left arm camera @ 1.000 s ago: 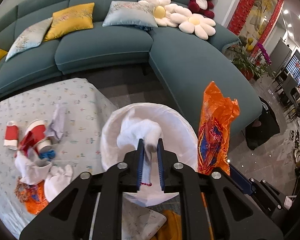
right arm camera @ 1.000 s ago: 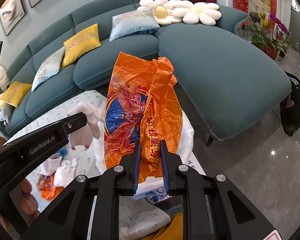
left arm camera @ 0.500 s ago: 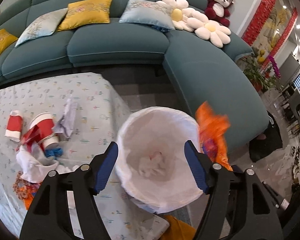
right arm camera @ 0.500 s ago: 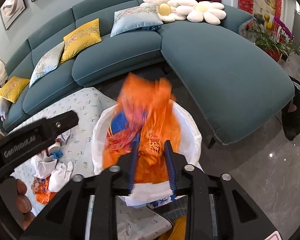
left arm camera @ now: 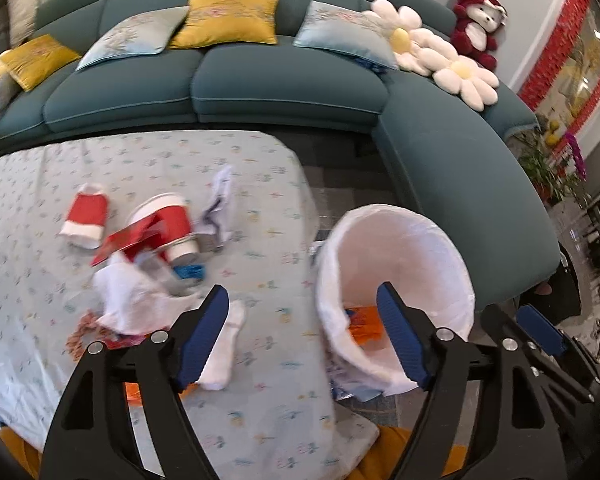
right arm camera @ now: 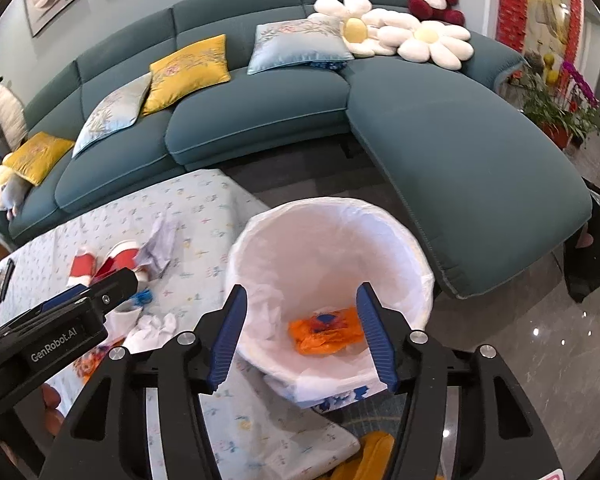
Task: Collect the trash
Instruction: 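Carry the orange bag over the bin and open the right tool, then move both open tools back over the trash pile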
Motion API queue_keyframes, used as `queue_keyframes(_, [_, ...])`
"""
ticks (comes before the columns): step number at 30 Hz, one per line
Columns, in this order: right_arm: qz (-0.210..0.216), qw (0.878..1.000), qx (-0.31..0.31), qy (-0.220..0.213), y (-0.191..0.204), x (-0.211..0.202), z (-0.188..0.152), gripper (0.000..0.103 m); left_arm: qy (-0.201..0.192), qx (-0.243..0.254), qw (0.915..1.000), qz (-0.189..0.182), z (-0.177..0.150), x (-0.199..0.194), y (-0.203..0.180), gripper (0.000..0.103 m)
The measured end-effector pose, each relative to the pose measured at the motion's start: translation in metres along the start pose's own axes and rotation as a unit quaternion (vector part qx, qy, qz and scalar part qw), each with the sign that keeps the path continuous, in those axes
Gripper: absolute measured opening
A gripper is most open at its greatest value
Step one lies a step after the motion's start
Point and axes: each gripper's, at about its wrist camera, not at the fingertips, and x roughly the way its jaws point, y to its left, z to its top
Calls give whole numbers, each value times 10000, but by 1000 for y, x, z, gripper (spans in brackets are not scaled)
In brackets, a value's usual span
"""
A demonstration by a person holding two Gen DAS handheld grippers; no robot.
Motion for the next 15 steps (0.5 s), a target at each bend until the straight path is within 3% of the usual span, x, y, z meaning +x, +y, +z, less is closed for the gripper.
queue_keyframes(15, [268, 9969, -738, 89, 91, -25, -30, 63, -69, -524, 9968, 592, -36, -43, 108, 75])
